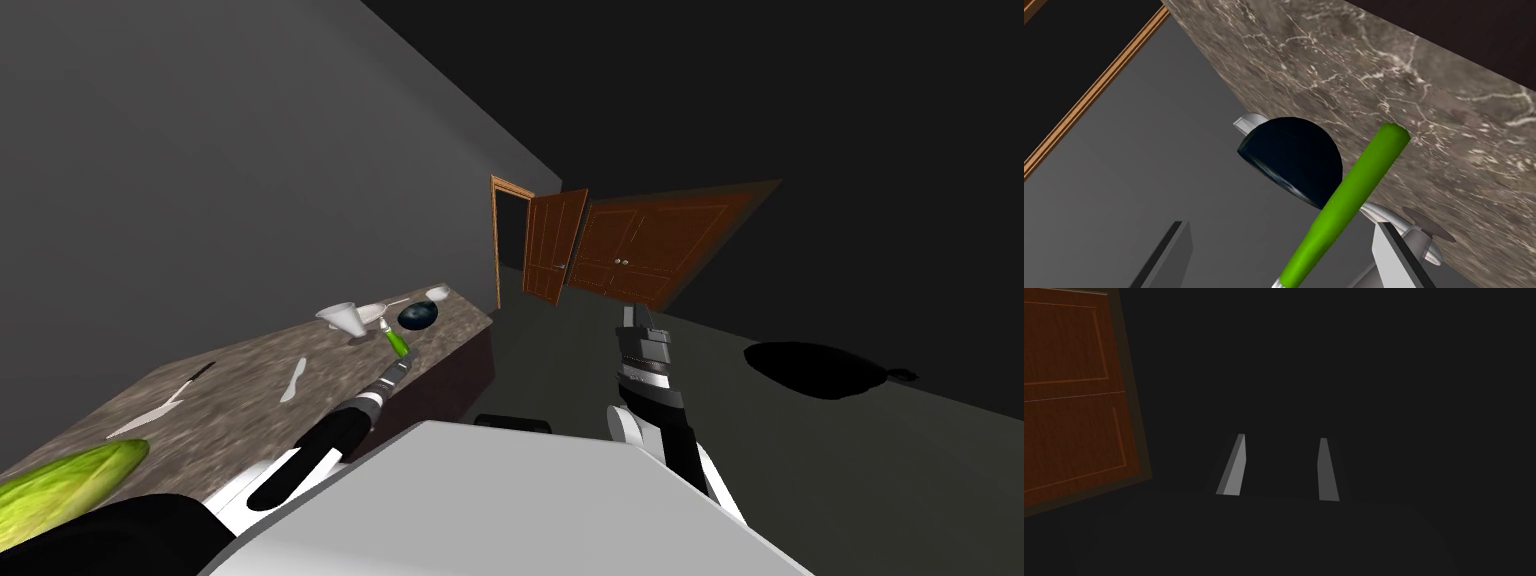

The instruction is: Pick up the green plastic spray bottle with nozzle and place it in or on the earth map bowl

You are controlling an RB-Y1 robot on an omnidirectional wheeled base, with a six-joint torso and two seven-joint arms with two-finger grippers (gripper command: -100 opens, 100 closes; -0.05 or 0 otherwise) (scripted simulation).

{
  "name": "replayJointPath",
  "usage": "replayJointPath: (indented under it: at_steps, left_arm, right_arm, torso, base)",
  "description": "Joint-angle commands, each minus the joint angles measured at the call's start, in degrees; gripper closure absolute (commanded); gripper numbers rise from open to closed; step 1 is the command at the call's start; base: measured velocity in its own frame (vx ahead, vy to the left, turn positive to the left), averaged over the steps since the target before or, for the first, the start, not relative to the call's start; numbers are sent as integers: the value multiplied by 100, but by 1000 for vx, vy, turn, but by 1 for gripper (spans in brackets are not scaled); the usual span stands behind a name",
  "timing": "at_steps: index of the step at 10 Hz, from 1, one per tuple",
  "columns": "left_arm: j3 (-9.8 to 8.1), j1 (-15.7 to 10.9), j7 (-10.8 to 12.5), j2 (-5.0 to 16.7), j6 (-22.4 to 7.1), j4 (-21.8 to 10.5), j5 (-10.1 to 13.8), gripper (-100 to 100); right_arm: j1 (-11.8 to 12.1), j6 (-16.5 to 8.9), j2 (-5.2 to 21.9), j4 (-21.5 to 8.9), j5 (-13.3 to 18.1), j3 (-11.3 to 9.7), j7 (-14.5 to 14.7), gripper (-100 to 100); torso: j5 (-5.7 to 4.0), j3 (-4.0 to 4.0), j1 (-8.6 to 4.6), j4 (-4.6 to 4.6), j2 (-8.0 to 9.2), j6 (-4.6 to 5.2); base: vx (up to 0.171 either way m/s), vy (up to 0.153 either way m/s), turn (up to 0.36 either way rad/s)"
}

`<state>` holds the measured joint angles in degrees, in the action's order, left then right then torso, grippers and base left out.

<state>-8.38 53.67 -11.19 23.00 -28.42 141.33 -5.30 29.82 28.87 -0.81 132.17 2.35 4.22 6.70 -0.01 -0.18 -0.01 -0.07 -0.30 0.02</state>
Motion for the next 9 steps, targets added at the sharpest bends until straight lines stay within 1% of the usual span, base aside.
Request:
replayJointPath:
  at_steps: [1,2,3,4,5,7,8,9]
  left_arm:
    - [-100,81,-117,81,-286,-11,-35,-100]
    - [-180,174,-223,135,-444,-6,-75,-100]
    - [-180,174,-223,135,-540,-6,-75,-100]
    - [-258,262,-328,188,-728,1,-113,-100]
    - [-258,262,-328,188,-760,1,-113,-100]
    - [-409,426,-531,288,-1125,20,-187,-100]
    - [-409,426,-531,288,-1172,20,-187,-100]
    - [-480,500,-626,338,-1361,33,-221,-100]
  right_arm:
    - [0,0,0,0,0,0,0,0]
    - [0,0,0,0,0,0,0,0]
    - [1,0,0,0,0,0,0,0]
    - [0,0,0,0,0,0,0,0]
    - [1,0,0,0,0,0,0,0]
    - [0,0,0,0,0,0,0,0]
    - [1,0,0,0,0,0,0,0]
    - [0,0,0,0,0,0,0,0]
  torso:
    - [0,0,0,0,0,0]
    - [0,-3,-2,-1,-6,0]
    - [1,-12,3,-4,-22,-1]
    - [1,-11,5,-4,-18,0]
    - [1,-8,5,-3,-13,-1]
    - [0,-4,-1,-2,-8,0]
    - [-1,-10,-2,-4,-19,-1]
    - [0,-8,0,-3,-13,1]
  base:
    - [95,-16,33]
    - [153,2,51]
    - [122,2,14]
    - [104,0,25]
    - [84,-7,15]
    - [120,-16,34]
    - [108,-10,20]
    - [99,-13,22]
